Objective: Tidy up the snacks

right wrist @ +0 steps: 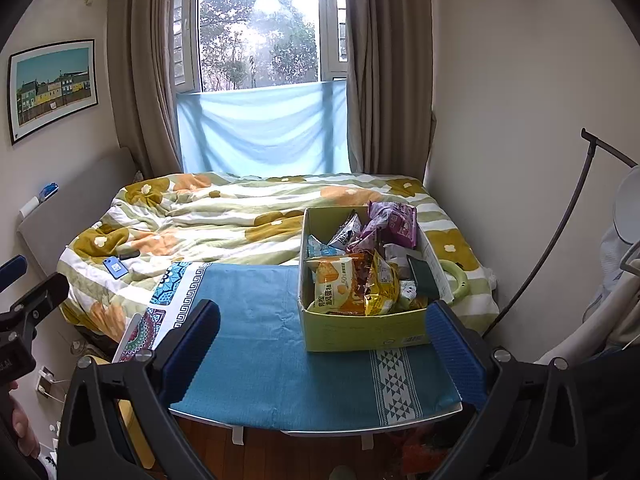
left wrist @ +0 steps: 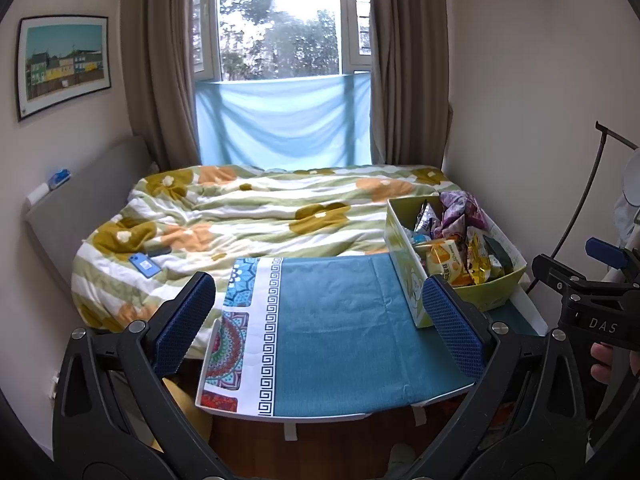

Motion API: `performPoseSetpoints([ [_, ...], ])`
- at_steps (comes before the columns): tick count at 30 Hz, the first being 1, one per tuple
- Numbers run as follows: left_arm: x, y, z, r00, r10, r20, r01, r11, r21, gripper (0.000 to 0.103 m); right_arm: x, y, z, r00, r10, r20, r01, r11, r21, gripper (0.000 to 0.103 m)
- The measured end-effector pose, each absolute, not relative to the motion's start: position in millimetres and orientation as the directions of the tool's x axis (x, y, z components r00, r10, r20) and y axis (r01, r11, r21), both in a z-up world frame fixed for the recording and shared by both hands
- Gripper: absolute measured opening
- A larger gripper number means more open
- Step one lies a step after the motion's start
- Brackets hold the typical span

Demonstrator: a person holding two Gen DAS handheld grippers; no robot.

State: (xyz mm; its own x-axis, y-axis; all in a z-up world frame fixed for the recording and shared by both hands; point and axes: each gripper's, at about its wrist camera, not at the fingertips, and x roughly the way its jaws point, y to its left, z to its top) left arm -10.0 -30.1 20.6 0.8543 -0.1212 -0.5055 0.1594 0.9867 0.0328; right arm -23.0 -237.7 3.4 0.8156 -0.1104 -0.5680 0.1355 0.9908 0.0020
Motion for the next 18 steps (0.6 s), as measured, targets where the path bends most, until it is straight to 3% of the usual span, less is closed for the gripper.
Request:
performPoseSetpoints([
  [18,-8.2,-29.3,21.0,0.855,-0.121,-0.505,0.161,0.986,0.036,0.103,-20.9,-238.3,3.3,0.813,-0.108,-0.572,0.135,0.991,0.006,0.102],
])
